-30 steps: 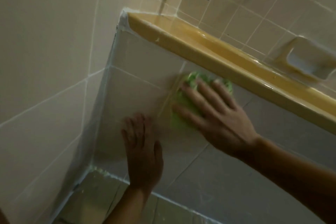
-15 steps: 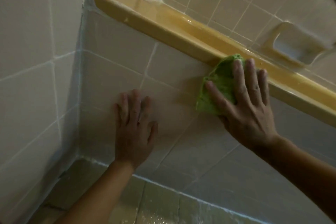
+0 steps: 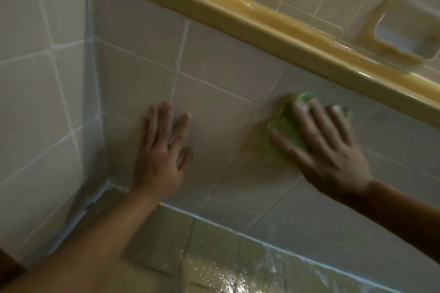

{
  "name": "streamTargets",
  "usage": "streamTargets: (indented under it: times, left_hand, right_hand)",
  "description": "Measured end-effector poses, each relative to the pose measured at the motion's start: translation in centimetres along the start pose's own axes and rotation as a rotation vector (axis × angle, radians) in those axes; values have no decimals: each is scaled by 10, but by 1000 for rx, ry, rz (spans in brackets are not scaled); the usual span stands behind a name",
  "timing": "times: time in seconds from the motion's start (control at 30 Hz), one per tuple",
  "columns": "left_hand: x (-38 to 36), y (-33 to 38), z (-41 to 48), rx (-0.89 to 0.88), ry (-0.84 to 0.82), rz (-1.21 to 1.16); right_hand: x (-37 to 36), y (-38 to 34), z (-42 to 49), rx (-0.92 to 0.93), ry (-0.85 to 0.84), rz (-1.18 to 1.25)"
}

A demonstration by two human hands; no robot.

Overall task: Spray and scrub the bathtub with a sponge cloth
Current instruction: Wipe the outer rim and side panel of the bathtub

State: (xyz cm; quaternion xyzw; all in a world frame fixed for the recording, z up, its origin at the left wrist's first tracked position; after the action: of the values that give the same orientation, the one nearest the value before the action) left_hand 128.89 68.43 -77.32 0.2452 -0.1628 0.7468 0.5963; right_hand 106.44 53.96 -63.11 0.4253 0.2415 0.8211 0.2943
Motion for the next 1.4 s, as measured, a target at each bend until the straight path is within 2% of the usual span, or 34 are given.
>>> streamTargets:
  times: [0.1, 0.17, 0.23, 0.33, 0.37, 0.4, 0.5, 0.57, 0.63, 0.77, 0.8, 0.83, 0.93, 0.97, 1.03, 1.1, 1.17, 1.23, 1.27, 1.37, 1.4]
  left_hand:
    - [-5, -7, -41, -65, -184, -61]
    - [-18, -13, -92, 41, -412, -129]
    - [-33, -12, -146, 102, -590, -143]
    - [-63, -11, -220, 213, -825, -138]
    - [-71, -11, -241, 250, -874, -133]
    - [-76, -9, -254, 271, -887, -116]
    - [-76, -6, -263, 289, -770, -54]
    - [-72, -3, -256, 304, -684, -25]
    - [-73, -3, -254, 333, -662, -15]
    - [-78, -7, -252, 371, -655, -24]
    - [-77, -8, -251, 376, -646, -33]
    - [-77, -10, -251, 382, -645, -39]
    - [-74, -12, -253, 393, -653, -38]
    - [-74, -12, -254, 397, -657, -31]
    - [-74, -11, -255, 407, -642, -20]
    - [-73, -11, -255, 394, -605, -10]
    - [-74, -11, -256, 369, -586, -1]
    - [-76, -12, -257, 366, -575, -7]
    - [-75, -12, -258, 367, -555, -8]
    - [-71, -13, -260, 370, -497, -2]
    - [-70, -12, -260, 367, -494, -4]
  right_hand:
    - [-39, -22, -44, 519, -244, -80]
    - [-40, -26, -38, 625, -256, -76]
    - [-31, -24, -20, 504, -204, -35]
    - [-11, -20, -1, 68, 17, 37]
    - [-12, -26, -1, -8, 43, 59]
    - [-23, -38, -7, 30, 5, 56]
    - [-69, -76, -52, 544, -249, -24]
    - [-73, -73, -51, 677, -289, -66]
    - [-56, -68, -20, 582, -225, -4]
    - [-14, -41, 31, -29, 115, 92]
    - [-16, -44, 29, -93, 159, 111]
    - [-25, -54, 18, -31, 136, 120]
    - [-77, -94, -45, 571, -171, 32]
    - [-84, -97, -54, 690, -231, -3]
    - [-75, -97, -33, 687, -233, 18]
    - [-51, -88, 21, 421, -139, 87]
    - [-20, -70, 70, 89, 89, 100]
    - [-6, -67, 89, -76, 256, 98]
    - [-12, -76, 88, -31, 232, 101]
    - [-53, -117, 61, 439, -114, 117]
    - [-55, -121, 60, 503, -168, 101]
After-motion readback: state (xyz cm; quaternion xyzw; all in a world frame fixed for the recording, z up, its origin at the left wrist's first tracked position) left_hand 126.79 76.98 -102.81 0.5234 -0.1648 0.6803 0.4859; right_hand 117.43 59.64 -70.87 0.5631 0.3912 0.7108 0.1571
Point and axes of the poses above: each hand's wrist, its own z-axis towards the middle knuckle, its own x-axis out of the back of the hand, y = z × x, the point moved 7 cm from there along z, towards the middle knuckle, and after that the axes turned 12 degrees about -x, right-handed, at the moved point
